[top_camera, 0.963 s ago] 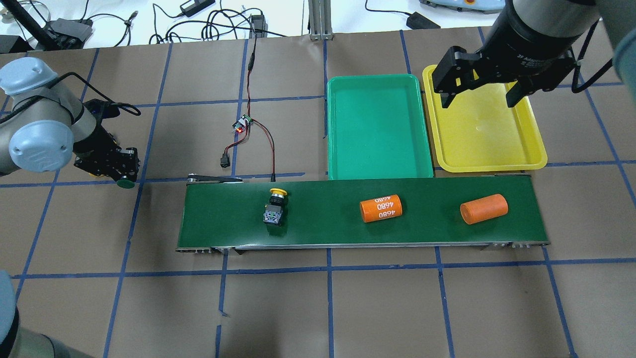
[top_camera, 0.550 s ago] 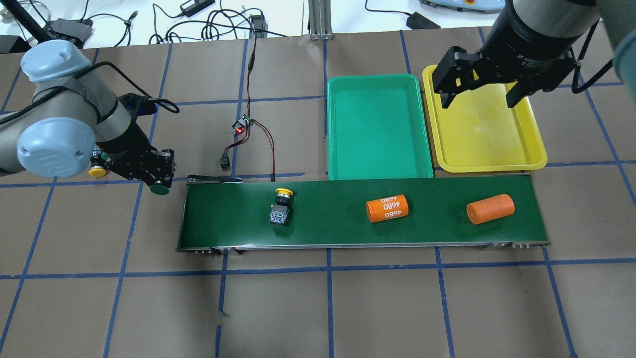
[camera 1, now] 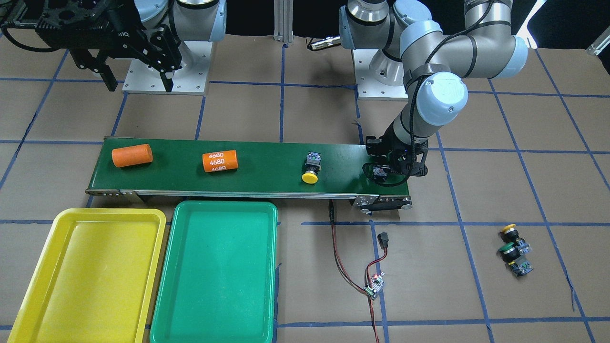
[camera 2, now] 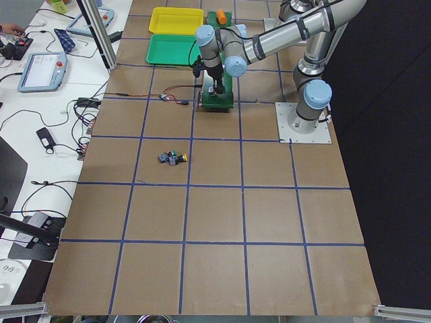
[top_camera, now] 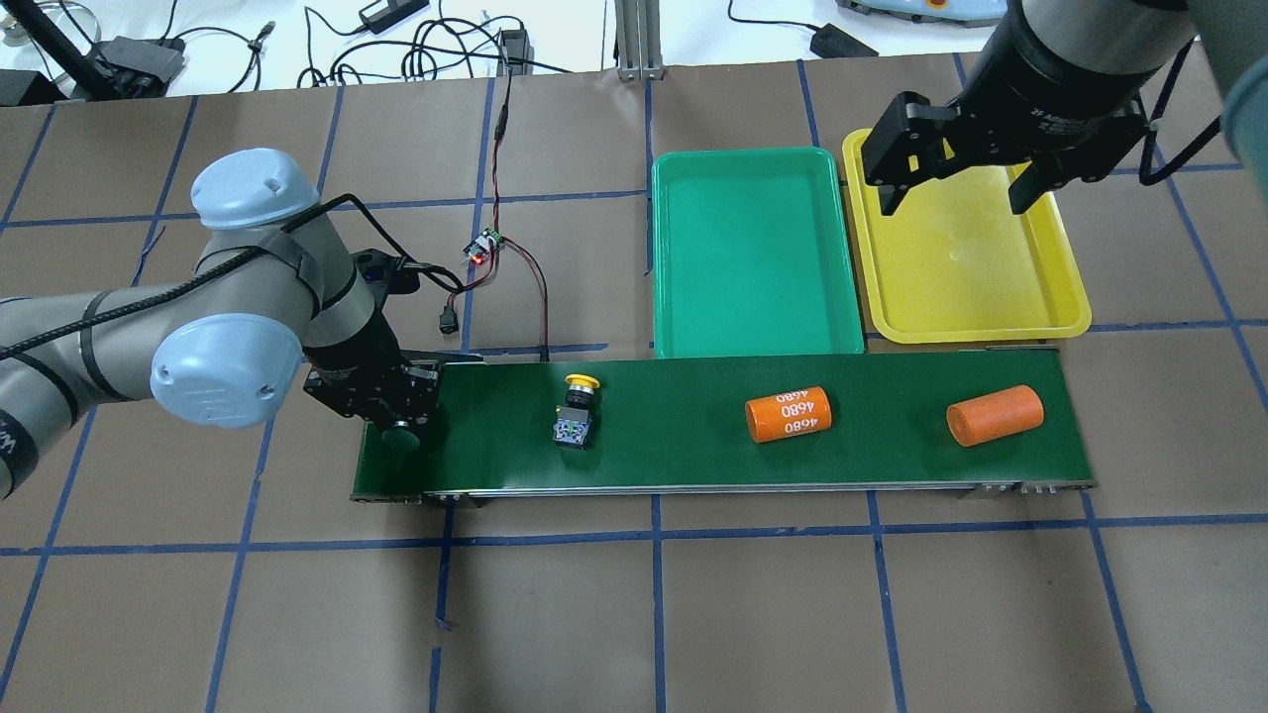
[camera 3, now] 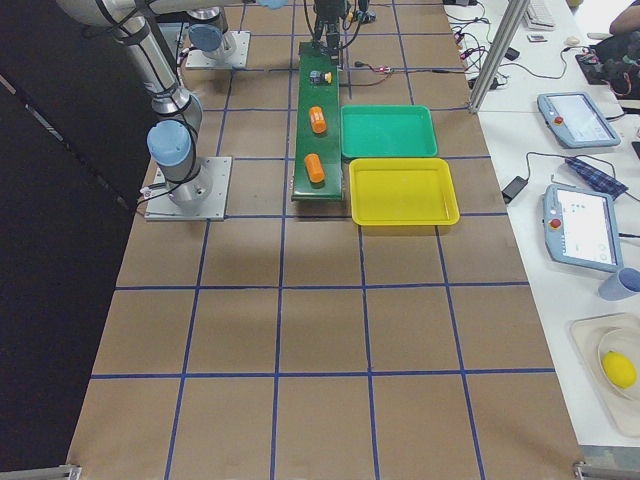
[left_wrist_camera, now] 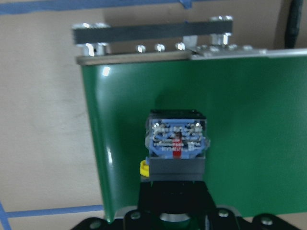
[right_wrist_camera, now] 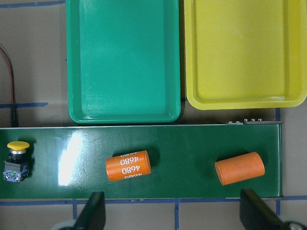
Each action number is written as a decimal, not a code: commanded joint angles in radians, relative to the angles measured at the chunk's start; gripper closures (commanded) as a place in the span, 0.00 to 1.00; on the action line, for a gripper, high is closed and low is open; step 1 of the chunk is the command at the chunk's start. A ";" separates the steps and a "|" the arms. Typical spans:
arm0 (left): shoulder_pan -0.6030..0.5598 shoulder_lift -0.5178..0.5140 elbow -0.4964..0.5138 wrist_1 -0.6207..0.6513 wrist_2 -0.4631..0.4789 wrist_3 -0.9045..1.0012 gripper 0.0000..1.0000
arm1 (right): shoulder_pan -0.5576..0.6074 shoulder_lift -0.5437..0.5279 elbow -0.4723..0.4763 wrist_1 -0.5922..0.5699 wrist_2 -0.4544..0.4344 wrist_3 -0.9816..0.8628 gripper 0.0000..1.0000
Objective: Sort buttons by color to trays
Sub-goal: 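Carry the green-capped button onto the belt and release it, then move the left gripper to the pile and grasp another yellow-capped button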
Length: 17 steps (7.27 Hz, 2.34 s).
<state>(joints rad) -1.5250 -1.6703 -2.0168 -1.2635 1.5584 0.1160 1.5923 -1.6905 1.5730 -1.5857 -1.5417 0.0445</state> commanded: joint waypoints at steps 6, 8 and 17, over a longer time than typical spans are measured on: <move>0.289 -0.292 0.436 -0.020 0.032 0.216 0.00 | 0.000 0.000 -0.001 0.001 0.000 0.000 0.00; 0.405 -0.390 0.498 -0.019 0.037 0.392 0.00 | 0.000 0.000 -0.001 0.001 0.000 0.000 0.00; 0.497 -0.496 0.409 0.190 0.086 0.565 0.17 | 0.000 0.000 -0.001 0.001 0.000 0.000 0.00</move>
<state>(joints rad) -1.0308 -2.1623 -1.5914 -1.0887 1.6428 0.6808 1.5923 -1.6904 1.5727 -1.5846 -1.5417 0.0445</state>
